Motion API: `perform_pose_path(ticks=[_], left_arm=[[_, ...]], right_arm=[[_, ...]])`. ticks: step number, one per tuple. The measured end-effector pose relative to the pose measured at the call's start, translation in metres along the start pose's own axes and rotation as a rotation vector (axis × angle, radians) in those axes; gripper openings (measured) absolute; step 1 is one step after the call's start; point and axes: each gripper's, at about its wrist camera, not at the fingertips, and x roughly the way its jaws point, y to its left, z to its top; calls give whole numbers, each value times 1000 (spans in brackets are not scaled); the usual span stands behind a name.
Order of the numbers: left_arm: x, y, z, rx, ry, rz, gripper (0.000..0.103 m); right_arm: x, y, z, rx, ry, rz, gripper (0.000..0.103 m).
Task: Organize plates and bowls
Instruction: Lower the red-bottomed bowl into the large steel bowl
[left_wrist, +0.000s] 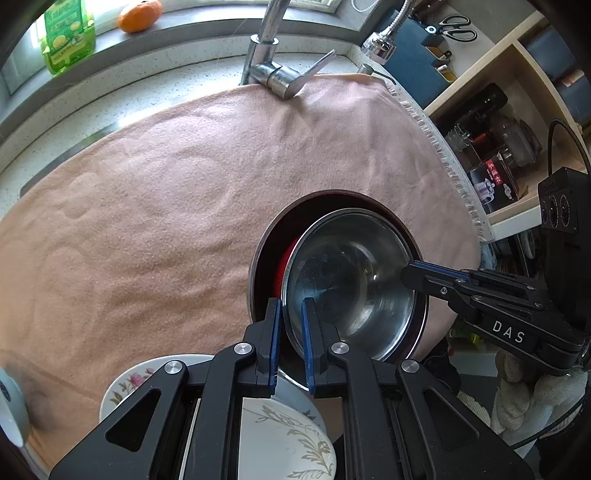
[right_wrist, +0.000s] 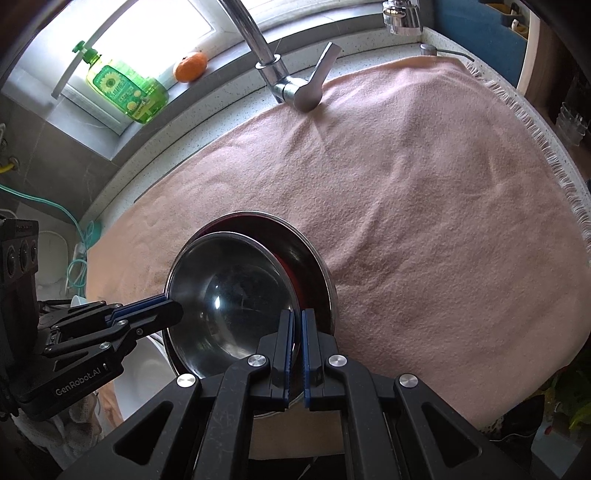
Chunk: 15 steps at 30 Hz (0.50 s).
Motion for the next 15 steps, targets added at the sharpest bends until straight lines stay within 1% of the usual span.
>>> perform_pose_path(ticks=[8, 10, 15], left_arm=[[7, 0, 1, -5, 25, -3, 9], [8, 0, 1, -9, 32, -11, 11], [7, -2, 2, 1, 30, -11, 12]], right_arm=[[1, 1, 0, 3, 2, -1, 5], [1, 0, 1, 9, 0, 2, 6], [1, 0, 2, 13, 1, -9, 7]])
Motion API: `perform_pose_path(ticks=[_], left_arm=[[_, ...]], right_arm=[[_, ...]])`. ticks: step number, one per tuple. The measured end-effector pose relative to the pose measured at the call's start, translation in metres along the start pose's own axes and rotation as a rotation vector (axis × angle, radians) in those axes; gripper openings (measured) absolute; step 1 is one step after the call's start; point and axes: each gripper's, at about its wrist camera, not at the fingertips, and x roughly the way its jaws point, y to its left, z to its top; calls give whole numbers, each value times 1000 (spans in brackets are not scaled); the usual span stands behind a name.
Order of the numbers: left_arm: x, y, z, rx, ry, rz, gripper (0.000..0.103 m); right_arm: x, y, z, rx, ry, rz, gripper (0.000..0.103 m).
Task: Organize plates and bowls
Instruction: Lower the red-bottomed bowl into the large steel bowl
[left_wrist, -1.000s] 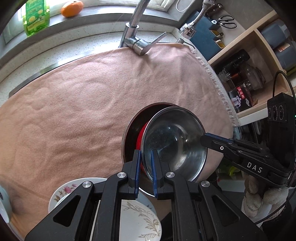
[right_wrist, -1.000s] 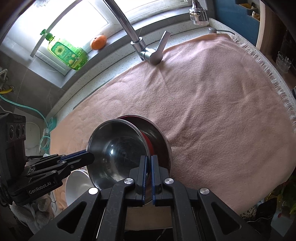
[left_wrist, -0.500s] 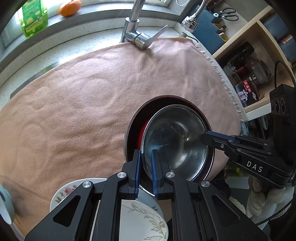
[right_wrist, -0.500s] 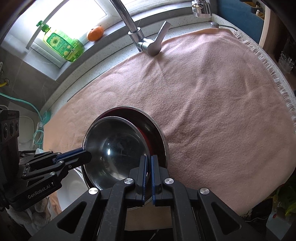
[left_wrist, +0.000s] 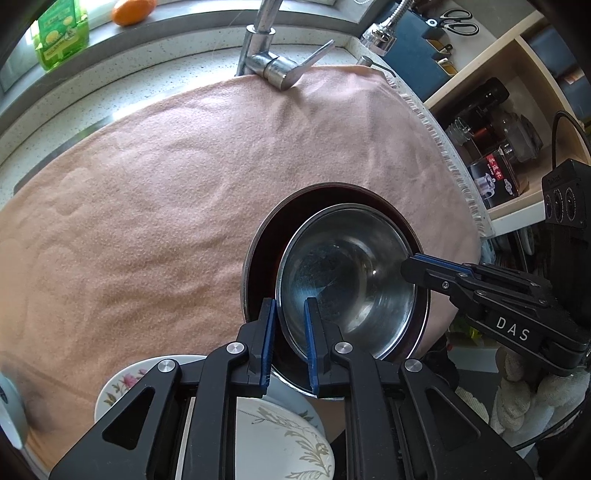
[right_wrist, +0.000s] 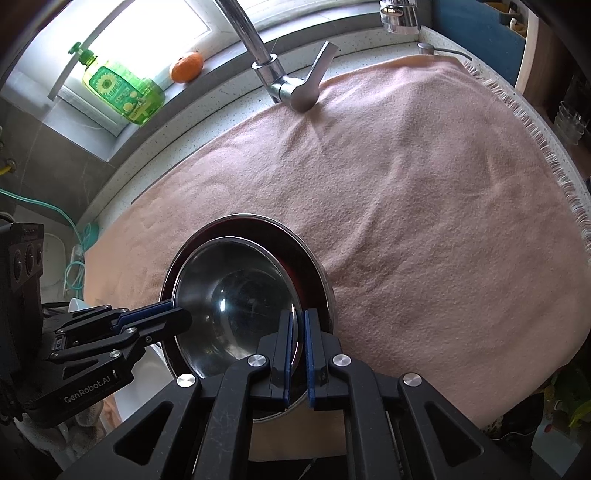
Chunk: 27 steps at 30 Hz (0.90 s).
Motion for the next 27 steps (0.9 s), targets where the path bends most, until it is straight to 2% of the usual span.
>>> perform_pose_path(ticks=[16, 27], left_arm=[[-17, 3, 1, 3, -30, -23, 13], [-43, 12, -8, -46, -86, -95, 13]], right_arm=[[-21, 9, 3, -27, -58, -10, 8], [-40, 22, 5, -26, -121, 22, 8]])
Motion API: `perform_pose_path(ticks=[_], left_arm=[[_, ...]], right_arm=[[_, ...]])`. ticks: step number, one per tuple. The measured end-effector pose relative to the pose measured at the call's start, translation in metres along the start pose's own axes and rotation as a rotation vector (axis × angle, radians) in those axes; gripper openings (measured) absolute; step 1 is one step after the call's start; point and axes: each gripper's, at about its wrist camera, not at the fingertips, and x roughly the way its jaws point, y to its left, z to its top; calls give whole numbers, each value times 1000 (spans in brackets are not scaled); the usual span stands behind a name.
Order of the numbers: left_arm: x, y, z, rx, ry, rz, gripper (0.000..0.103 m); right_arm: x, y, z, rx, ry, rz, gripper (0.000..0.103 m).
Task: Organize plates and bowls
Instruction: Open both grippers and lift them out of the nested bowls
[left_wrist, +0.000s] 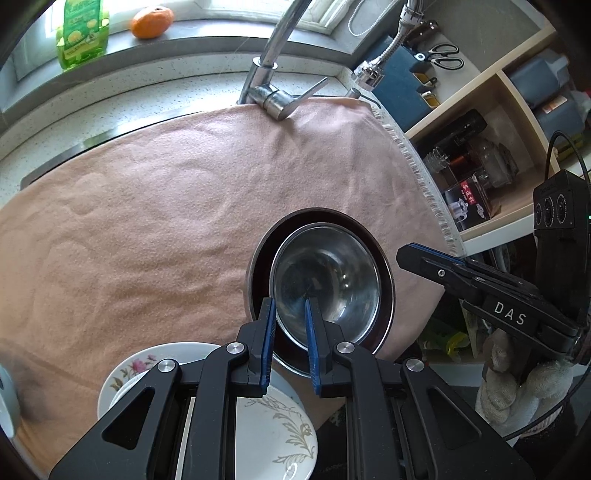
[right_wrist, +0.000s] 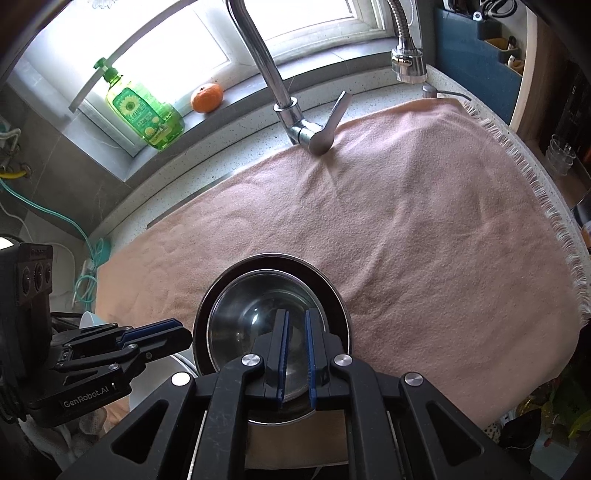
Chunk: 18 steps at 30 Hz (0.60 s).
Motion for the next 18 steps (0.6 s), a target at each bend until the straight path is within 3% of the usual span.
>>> perform_pose_path(ticks=[11, 18], left_arm=[[-48, 33, -22, -96, -120, -21, 13], [-81, 75, -52, -193, -194, 23, 13]], right_arm=[[-14, 38, 0, -61, -49, 64, 15], [-8, 76, -4, -116, -31, 130, 20]])
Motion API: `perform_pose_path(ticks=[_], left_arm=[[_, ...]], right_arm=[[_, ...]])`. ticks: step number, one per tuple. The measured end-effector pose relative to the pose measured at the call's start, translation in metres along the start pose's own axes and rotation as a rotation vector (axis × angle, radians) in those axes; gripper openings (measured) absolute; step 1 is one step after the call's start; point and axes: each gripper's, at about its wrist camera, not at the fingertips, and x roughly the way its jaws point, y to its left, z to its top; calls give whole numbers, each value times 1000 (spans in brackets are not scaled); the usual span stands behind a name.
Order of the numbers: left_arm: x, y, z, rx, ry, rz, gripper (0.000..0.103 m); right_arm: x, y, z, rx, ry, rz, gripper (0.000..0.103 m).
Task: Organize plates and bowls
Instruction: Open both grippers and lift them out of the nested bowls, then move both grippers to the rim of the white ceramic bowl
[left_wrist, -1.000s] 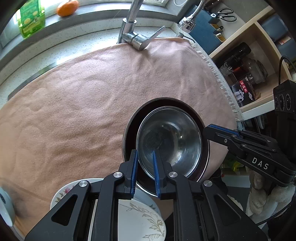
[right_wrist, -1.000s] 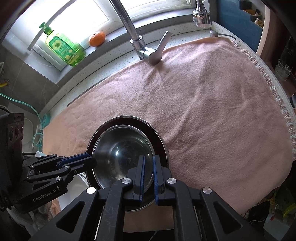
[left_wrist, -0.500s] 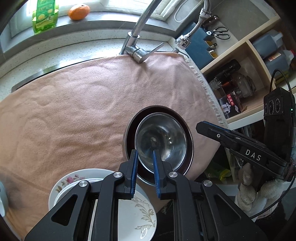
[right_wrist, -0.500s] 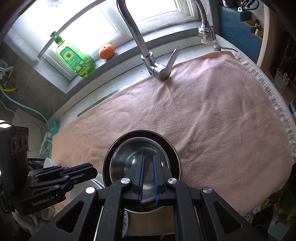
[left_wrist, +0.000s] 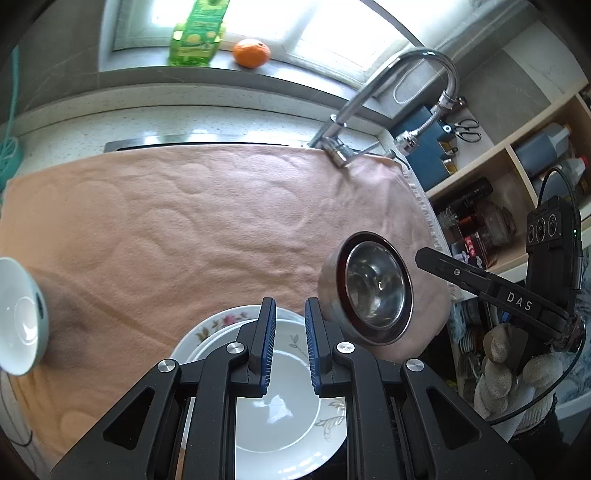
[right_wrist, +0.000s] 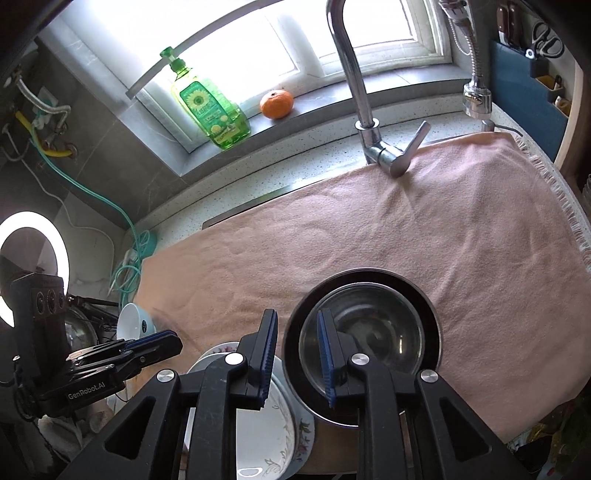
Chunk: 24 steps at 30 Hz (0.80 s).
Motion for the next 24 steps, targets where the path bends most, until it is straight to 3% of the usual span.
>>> perform_pose_path(ticks=[12, 24], left_arm=[[-73, 112, -35, -266, -162, 115, 13], [-119, 196, -67, -484, -273, 212, 13]], right_arm=[[21, 100, 6, -182, 14, 95, 20], [77, 187, 7, -309, 86, 177, 20]])
